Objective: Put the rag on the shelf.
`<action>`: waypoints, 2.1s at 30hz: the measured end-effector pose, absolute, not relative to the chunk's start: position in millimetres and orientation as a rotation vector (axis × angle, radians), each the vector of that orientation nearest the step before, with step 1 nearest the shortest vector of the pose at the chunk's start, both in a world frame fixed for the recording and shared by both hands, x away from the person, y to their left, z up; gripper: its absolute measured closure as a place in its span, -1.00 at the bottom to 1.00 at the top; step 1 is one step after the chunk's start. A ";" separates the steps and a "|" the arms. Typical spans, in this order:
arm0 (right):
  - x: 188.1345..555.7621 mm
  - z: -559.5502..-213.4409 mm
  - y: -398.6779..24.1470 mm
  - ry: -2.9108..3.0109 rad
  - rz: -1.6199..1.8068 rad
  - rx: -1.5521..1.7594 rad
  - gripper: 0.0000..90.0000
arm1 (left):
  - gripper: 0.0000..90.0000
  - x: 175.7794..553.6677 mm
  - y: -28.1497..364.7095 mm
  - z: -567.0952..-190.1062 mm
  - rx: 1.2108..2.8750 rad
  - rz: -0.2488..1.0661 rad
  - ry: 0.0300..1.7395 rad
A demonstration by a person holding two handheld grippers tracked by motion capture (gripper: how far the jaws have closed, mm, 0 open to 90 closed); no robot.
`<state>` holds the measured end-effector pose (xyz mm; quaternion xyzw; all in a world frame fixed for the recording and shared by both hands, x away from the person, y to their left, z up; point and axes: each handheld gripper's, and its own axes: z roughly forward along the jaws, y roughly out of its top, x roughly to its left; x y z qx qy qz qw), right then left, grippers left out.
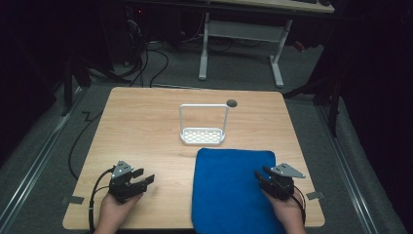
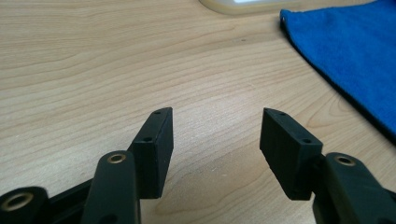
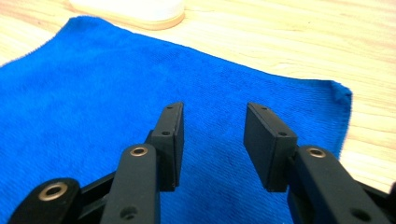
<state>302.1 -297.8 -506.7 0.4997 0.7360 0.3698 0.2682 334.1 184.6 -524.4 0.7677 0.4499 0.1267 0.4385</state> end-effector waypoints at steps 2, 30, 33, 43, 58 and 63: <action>300.8 -507.3 -297.7 1.987 0.982 1.331 0.30 | 0.00 334.4 183.0 -524.8 1.914 0.311 1.110; 292.5 -508.6 -319.0 2.004 1.027 1.329 0.48 | 0.75 328.2 117.1 -518.7 1.960 0.207 0.953; 294.0 -511.5 -322.2 2.026 1.036 1.352 0.58 | 0.92 324.6 90.8 -515.7 1.983 0.170 0.881; 291.8 -509.7 -324.2 2.020 1.028 1.339 1.00 | 1.00 317.4 27.6 -529.9 2.160 0.122 0.720; 300.5 -508.4 -316.7 2.032 1.051 1.320 1.00 | 1.00 303.1 66.4 -529.7 2.182 0.142 0.754; 306.6 -509.6 -301.9 2.078 1.065 1.277 1.00 | 1.00 293.7 95.7 -527.4 2.192 0.185 0.820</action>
